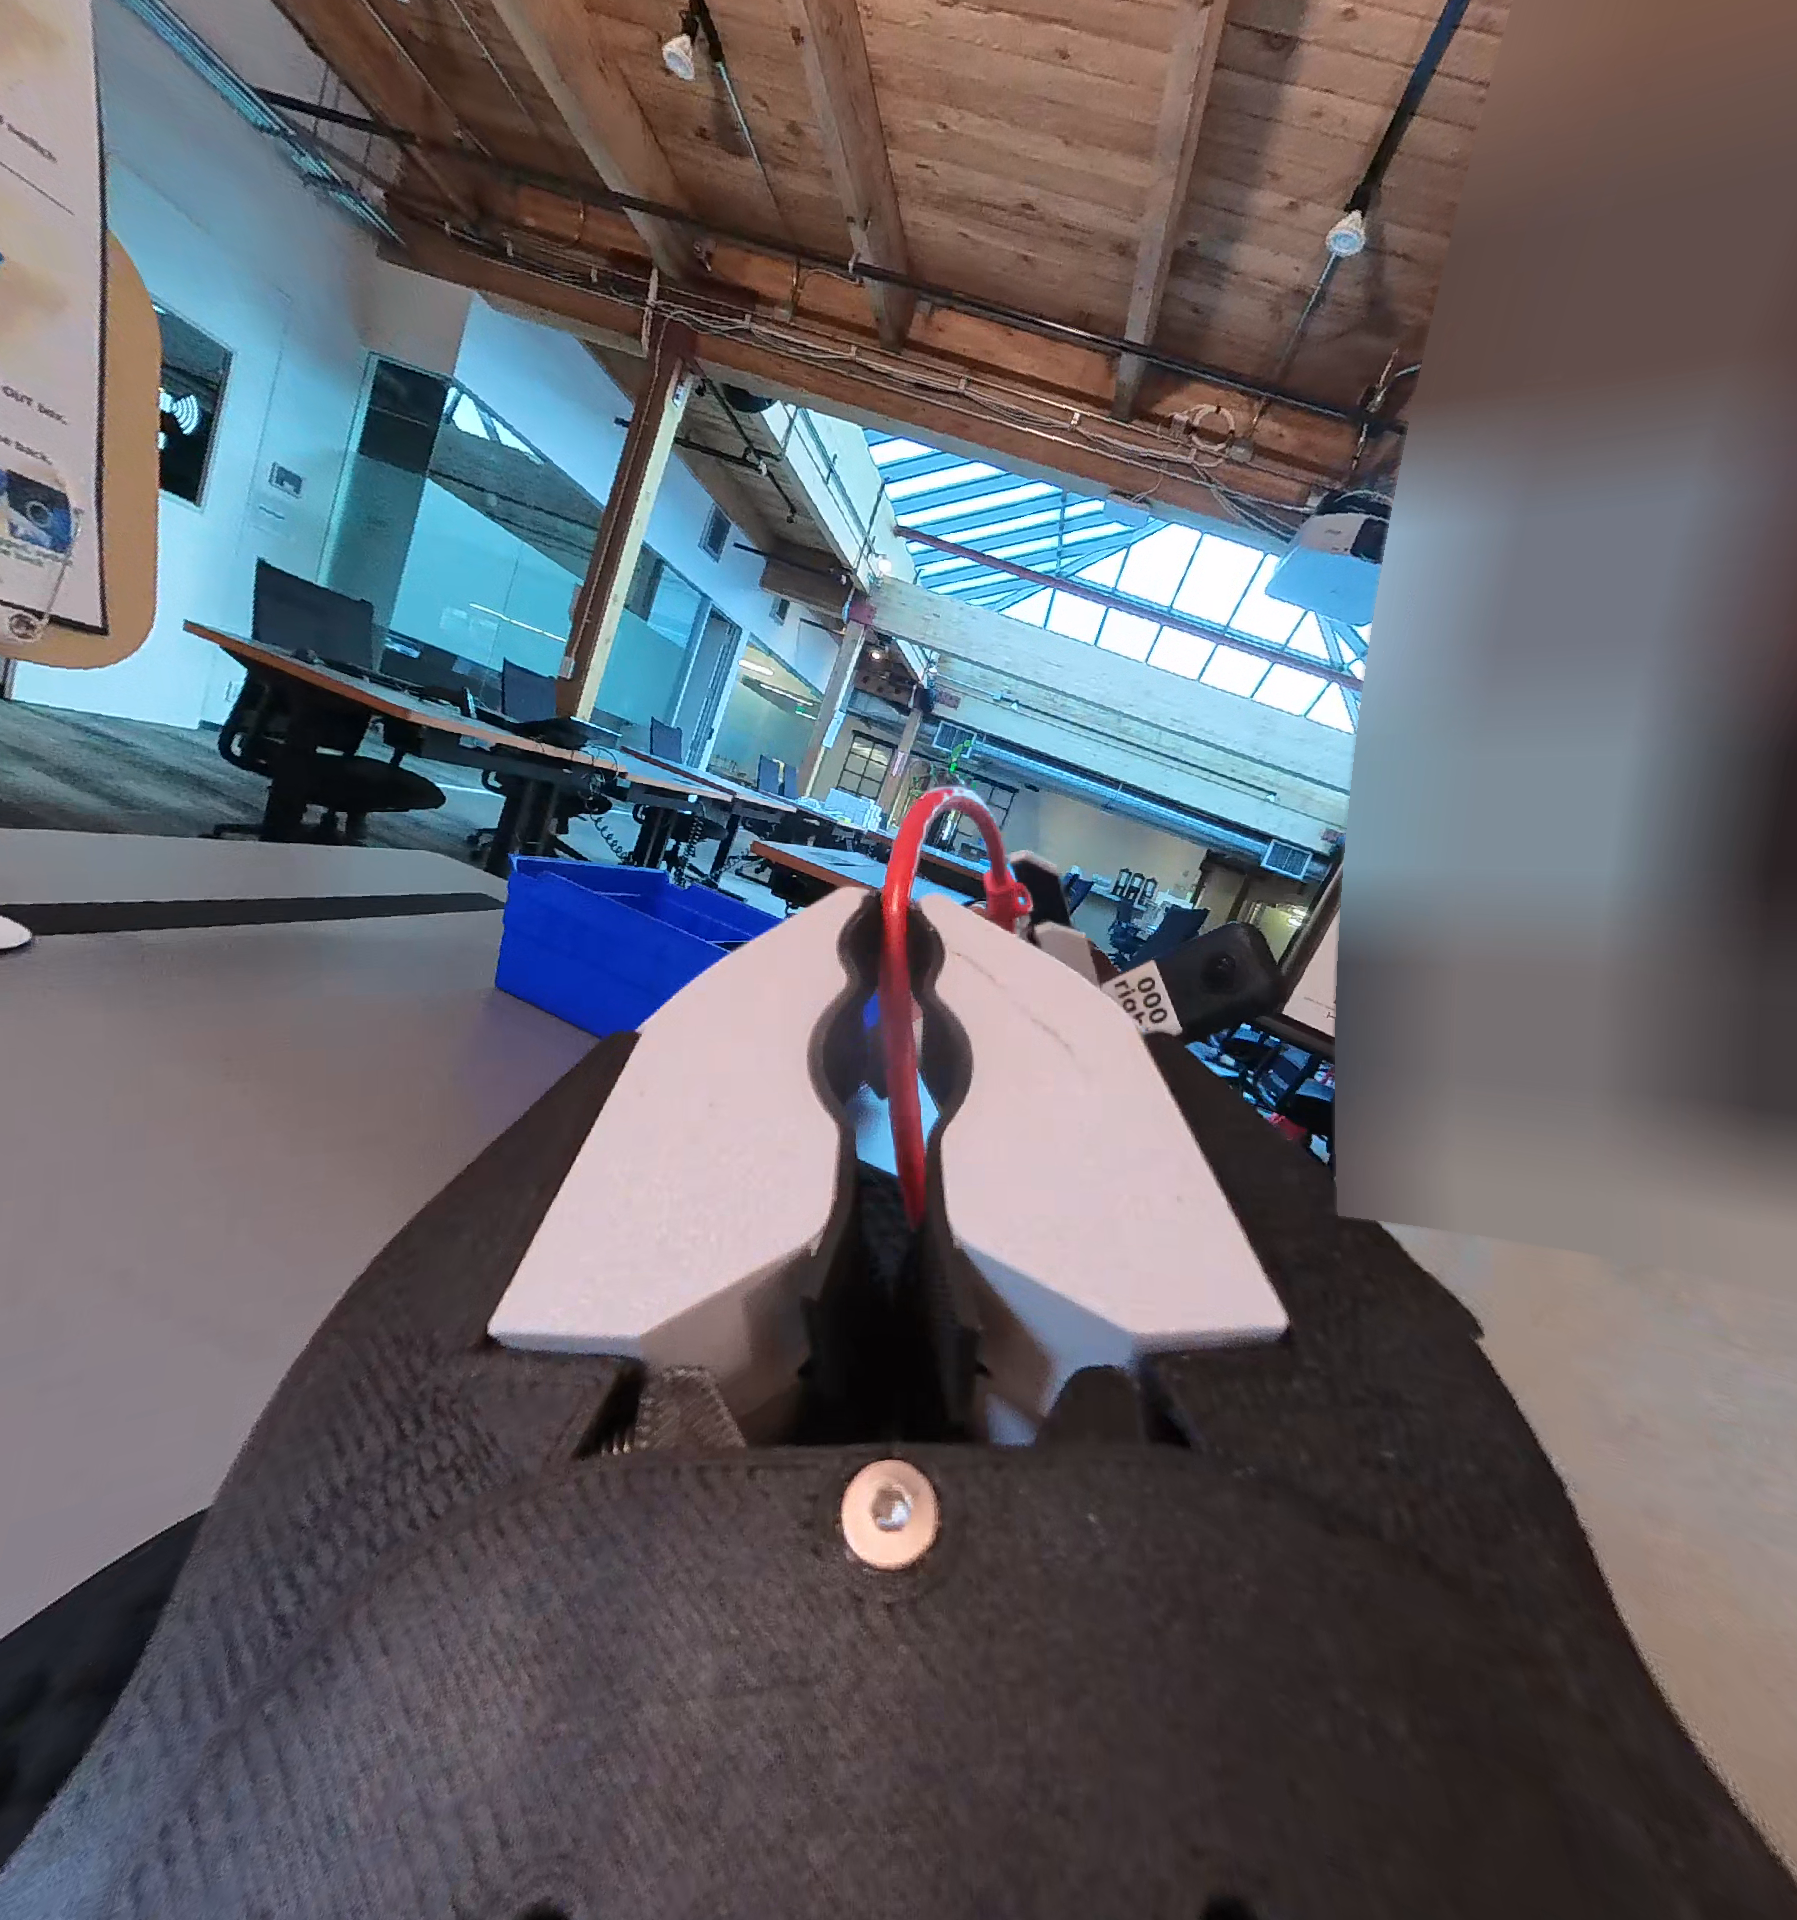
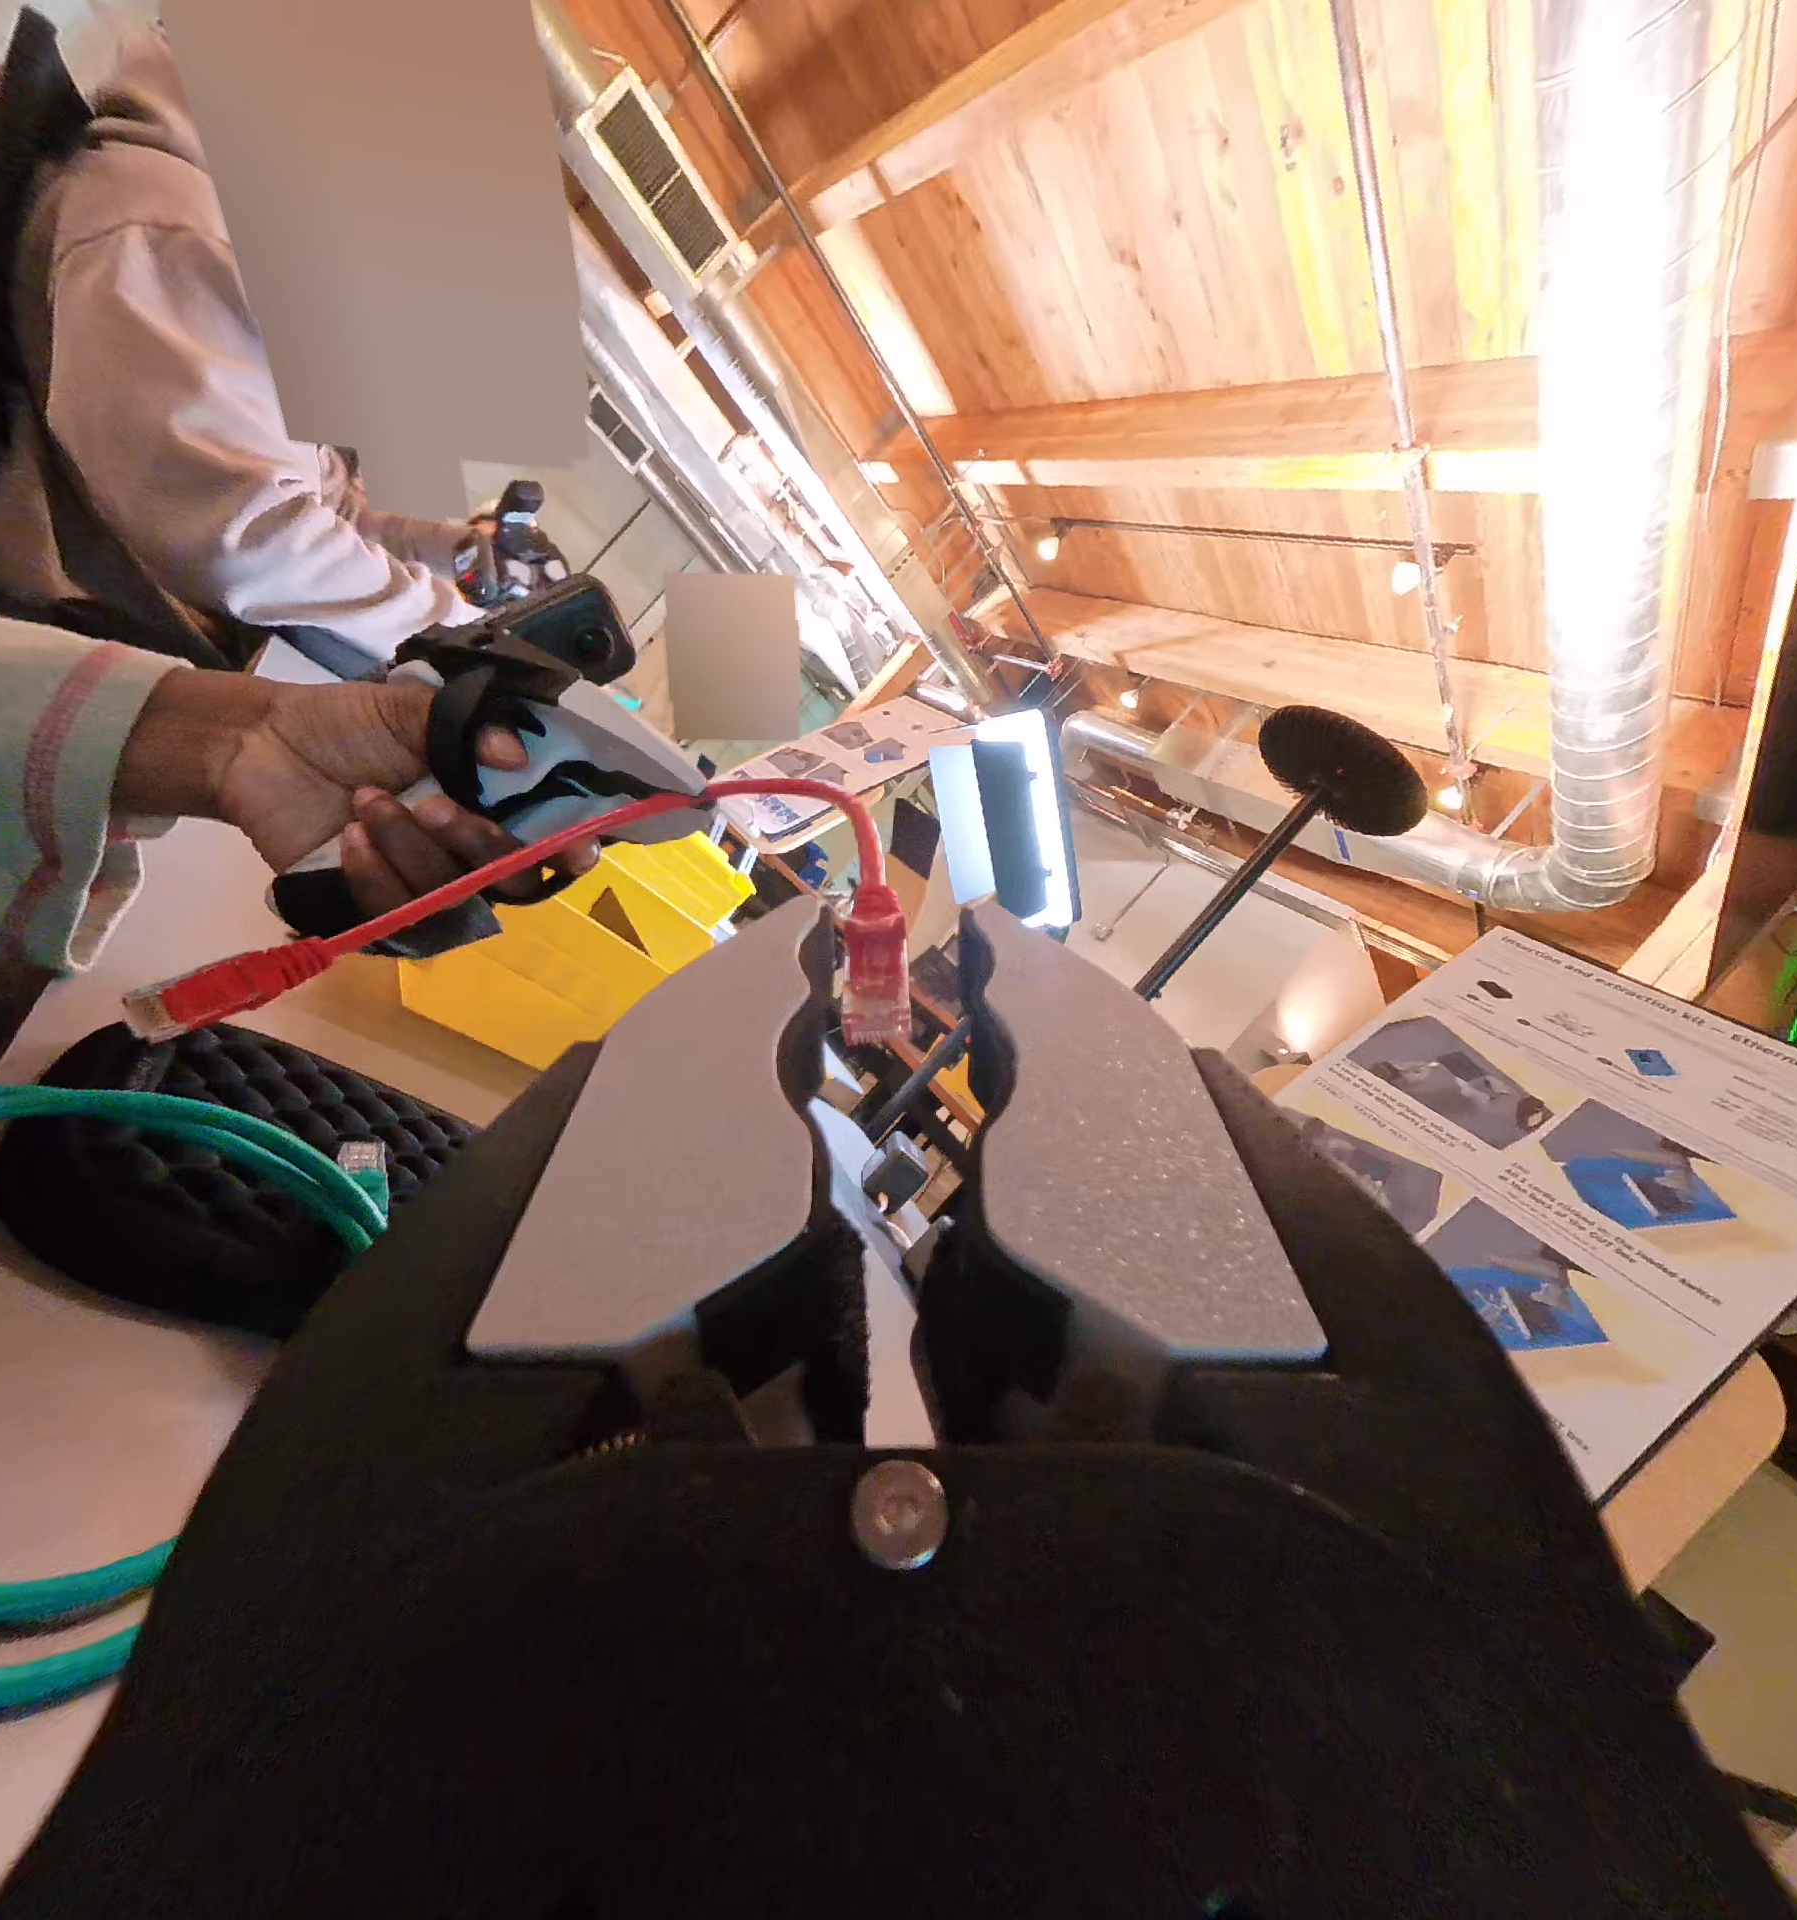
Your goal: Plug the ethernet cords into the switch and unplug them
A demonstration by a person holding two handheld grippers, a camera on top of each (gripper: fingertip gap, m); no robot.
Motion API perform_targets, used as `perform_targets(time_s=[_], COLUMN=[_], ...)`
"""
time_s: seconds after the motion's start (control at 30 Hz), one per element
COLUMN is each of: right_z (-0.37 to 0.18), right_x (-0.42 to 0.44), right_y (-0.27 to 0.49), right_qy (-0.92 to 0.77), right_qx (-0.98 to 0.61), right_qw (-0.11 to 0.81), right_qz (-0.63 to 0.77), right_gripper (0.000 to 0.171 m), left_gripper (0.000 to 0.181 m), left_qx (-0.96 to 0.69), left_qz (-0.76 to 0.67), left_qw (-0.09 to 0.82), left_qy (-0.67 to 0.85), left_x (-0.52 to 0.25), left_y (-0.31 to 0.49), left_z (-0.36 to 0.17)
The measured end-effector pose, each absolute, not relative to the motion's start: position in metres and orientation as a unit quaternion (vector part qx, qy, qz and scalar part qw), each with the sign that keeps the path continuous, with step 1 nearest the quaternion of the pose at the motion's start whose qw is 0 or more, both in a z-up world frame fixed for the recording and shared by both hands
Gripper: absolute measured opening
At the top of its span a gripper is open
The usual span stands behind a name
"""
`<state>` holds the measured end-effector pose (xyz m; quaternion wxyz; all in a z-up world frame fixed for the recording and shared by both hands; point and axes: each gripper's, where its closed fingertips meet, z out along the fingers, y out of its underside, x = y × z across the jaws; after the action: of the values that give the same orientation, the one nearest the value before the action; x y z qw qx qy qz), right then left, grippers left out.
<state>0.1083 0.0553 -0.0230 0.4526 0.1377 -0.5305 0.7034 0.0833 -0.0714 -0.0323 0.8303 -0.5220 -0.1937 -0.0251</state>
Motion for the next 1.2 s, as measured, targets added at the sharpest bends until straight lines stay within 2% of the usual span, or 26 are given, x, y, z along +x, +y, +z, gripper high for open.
perform_targets(time_s=[0.3,0.37,0.47,0.5,0.63,0.7,0.83,0.93,0.97,1.07,1.2], right_z=[-0.030,-0.032,-0.035,-0.038,-0.064,-0.074,-0.082,-0.088,-0.088,-0.085,-0.084], right_x=[0.106,0.105,0.103,0.102,0.099,0.096,0.100,0.105,0.108,0.116,0.119], right_y=[0.050,0.049,0.050,0.050,0.047,0.044,0.032,0.024,0.022,0.020,0.020], right_qy=[-0.546,-0.554,-0.569,-0.583,-0.663,-0.683,-0.683,-0.693,-0.695,-0.688,-0.680], right_qx=[0.145,0.144,0.141,0.140,0.132,0.118,0.108,0.119,0.127,0.143,0.150], right_qw=[0.444,0.442,0.426,0.409,0.291,0.250,0.191,0.177,0.177,0.165,0.153], right_qz=[0.695,0.691,0.689,0.688,0.677,0.676,0.697,0.688,0.685,0.692,0.701], right_gripper=[0.027,0.014,0.013,0.013,0.013,0.013,0.013,0.012,0.013,0.013,0.013], left_gripper=[0.005,0.005,0.006,0.013,0.072,0.078,0.072,0.035,0.031,0.029,0.020], left_qx=[-0.522,-0.522,-0.535,-0.550,-0.658,-0.692,-0.726,-0.778,-0.799,-0.831,-0.828], left_qz=[-0.033,-0.035,-0.016,0.009,0.208,0.291,0.274,0.267,0.257,0.227,0.201], left_qw=[0.830,0.830,0.825,0.818,0.714,0.655,0.630,0.568,0.542,0.502,0.516], left_qy=[-0.193,-0.192,-0.181,-0.167,-0.116,-0.085,-0.009,0.032,0.046,0.081,0.092], left_x=[0.084,0.084,0.085,0.086,0.082,0.084,0.110,0.110,0.109,0.111,0.111], left_y=[-0.071,-0.070,-0.070,-0.071,-0.085,-0.087,-0.042,-0.009,-0.001,0.011,0.016], left_z=[-0.034,-0.034,-0.035,-0.036,-0.042,-0.039,-0.038,-0.064,-0.075,-0.093,-0.094])
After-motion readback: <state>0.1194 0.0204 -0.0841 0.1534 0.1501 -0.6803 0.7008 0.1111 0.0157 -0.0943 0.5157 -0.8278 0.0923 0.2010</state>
